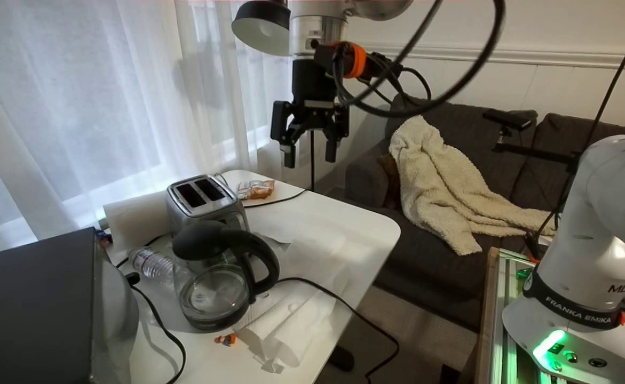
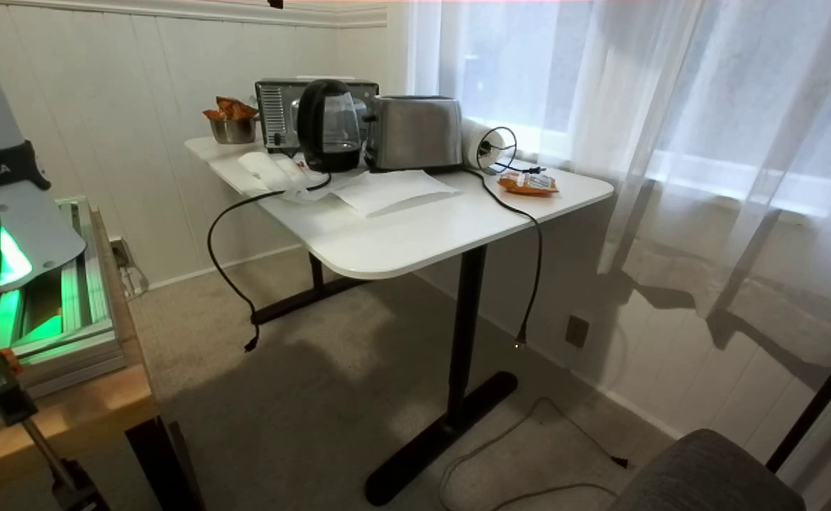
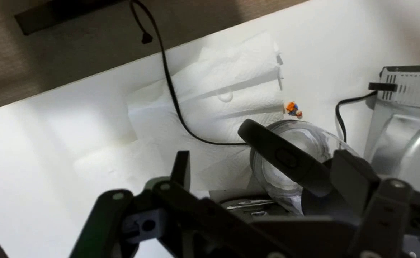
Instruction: Push the black knob on the toaster downwards
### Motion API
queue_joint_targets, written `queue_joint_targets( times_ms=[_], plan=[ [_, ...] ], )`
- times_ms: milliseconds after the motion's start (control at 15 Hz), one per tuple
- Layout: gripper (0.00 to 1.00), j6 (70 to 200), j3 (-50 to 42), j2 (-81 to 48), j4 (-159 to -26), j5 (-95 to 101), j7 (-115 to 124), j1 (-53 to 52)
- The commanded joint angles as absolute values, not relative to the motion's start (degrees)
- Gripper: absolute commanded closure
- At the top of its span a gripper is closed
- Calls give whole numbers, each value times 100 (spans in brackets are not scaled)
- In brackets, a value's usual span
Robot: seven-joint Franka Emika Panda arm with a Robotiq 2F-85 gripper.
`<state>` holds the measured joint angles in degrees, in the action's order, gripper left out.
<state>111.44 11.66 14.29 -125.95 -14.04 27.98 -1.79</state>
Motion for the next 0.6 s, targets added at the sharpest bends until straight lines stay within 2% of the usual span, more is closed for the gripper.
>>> queue_joint_targets(
  times_ms=[0,67,533],
  plan=[
    [25,11873,827,1292,-12827,-2302,2697,-276],
    [26,12159,776,1253,-12910,-2549,2618,-294],
    [77,14036,717,821,-13310,-3320,1213,-566]
  ],
)
